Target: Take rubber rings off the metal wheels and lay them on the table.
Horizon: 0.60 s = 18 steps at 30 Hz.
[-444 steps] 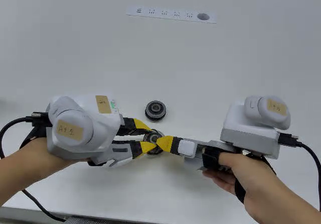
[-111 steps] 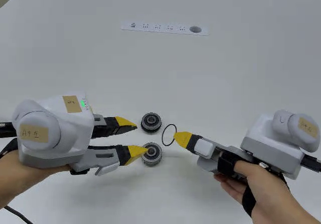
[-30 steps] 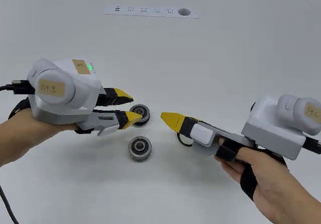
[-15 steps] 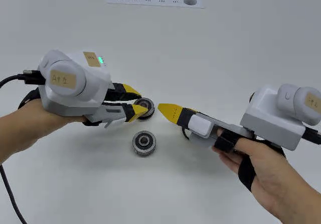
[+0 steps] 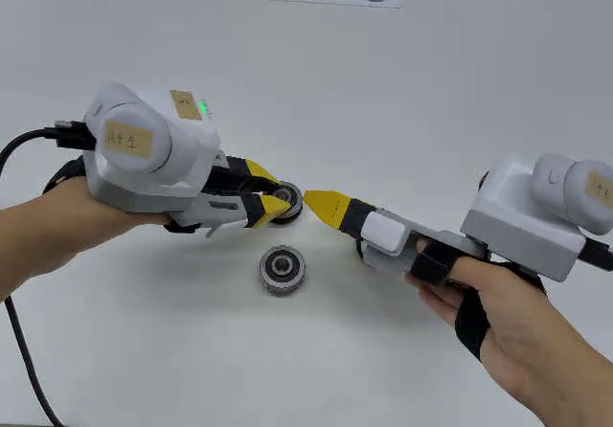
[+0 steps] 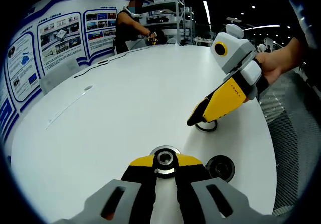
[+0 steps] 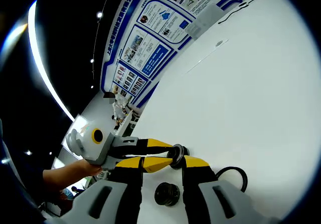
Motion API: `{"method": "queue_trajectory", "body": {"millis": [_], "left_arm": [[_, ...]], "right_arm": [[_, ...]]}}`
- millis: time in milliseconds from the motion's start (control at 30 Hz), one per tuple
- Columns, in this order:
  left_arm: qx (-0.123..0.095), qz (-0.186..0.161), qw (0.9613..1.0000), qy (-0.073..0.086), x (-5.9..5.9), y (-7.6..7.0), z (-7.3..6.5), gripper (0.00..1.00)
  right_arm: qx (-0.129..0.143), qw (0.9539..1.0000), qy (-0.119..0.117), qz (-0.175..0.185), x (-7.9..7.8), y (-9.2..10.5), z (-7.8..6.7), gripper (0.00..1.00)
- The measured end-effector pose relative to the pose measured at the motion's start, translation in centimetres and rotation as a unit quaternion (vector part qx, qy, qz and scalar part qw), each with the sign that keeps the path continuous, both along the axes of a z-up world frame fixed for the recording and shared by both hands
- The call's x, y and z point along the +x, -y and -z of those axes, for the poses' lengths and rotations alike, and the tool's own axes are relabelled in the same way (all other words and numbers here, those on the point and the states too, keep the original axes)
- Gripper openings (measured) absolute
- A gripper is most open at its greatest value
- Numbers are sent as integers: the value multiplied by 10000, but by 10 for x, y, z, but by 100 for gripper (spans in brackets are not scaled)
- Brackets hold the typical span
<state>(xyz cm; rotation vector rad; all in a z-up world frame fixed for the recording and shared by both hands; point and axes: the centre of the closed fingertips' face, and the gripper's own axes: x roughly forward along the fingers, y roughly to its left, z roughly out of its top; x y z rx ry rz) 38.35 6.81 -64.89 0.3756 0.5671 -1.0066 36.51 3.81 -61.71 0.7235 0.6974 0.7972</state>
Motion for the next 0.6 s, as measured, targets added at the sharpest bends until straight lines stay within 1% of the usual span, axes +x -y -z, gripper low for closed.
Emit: {"method": "queue_trajectory", "body": {"millis": [100, 233, 300, 400, 433, 600], "left_arm": [[29, 59, 10000, 25, 1, 0, 0, 14], [69, 115, 9999, 19, 1, 0, 0, 13], [68, 95, 9999, -14, 1, 0, 0, 13], [94, 112, 9999, -8, 1, 1, 1, 13], [80, 104, 9999, -13, 1, 0, 1, 13], [36, 57, 10000, -29, 1, 0, 1, 13]], "right_arm": [[4, 10000, -12, -35, 1, -3, 1, 33], [8, 10000, -31, -91, 4, -8, 4, 38], [-3, 9999, -52, -108, 5, -11, 6, 42], [-36, 9999, -69, -131, 8, -14, 11, 50], [-33, 9998, -73, -159, 9, -16, 11, 51], [33, 9995, -87, -290, 9, -26, 11, 53]]}}
